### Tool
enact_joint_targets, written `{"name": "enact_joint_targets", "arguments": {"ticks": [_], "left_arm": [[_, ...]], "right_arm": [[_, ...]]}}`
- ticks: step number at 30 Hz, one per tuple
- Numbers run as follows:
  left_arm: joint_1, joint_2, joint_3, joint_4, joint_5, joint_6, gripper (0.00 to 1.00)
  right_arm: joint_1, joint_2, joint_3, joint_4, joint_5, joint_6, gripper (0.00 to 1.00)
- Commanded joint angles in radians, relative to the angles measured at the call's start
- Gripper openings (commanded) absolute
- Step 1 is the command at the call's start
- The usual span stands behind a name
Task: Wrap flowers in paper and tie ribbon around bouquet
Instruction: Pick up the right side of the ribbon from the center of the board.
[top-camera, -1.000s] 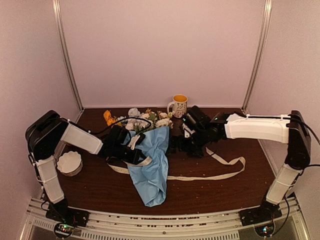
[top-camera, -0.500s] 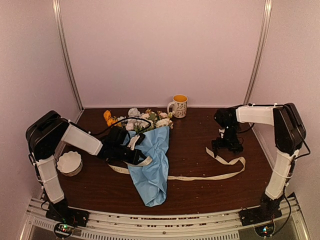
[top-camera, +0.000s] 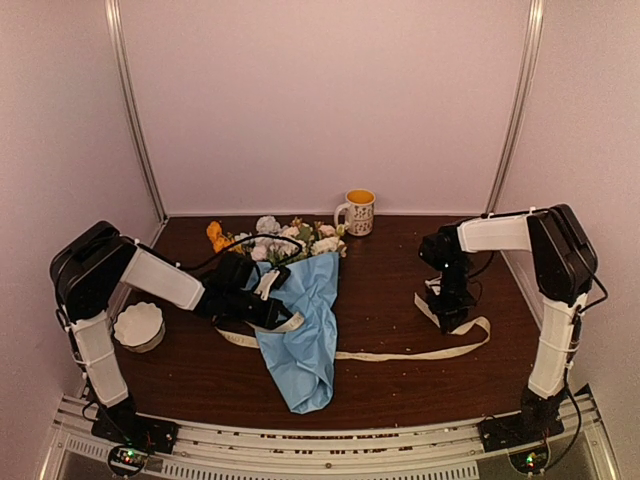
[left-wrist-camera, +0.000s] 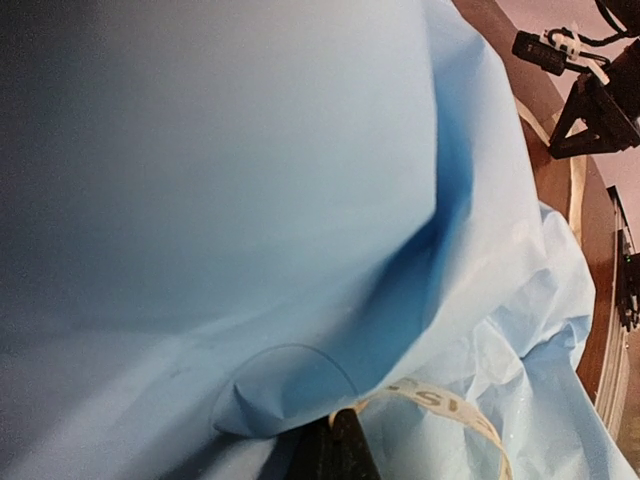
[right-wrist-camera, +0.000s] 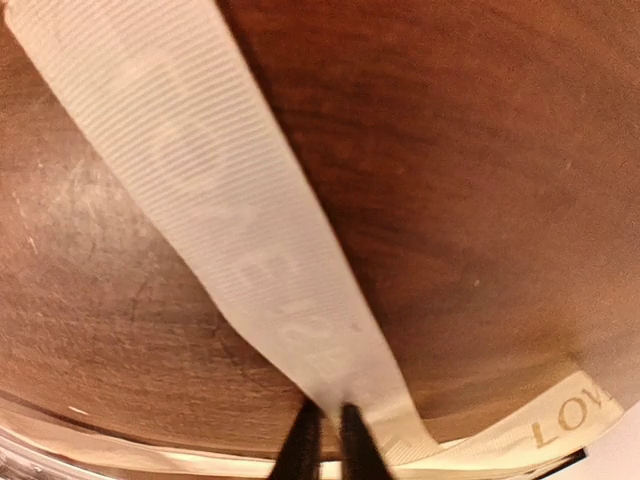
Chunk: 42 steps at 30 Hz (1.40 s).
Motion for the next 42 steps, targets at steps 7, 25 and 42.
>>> {"name": "enact_joint_targets", "arguments": {"ticks": [7,25,42], "left_arm": [[-0.005,-0.014,-0.034,-0.131,-0.125,0.036,0.00],[-0.004,-0.059,-0.084,-0.149,-0.257,0.058,0.00],[-0.005,-0.046,-0.042,-0.163,-0.236,0.063,0.00]], "right_arm": [[0.092,-0.050,0.174,-0.004,-0.037,0.033,0.00],[-0.064,-0.645,-0.533,0.615,0.124,0.820,0.98],[-0.103,-0.366,-0.517,0.722,0.076,0.875,0.45]]}}
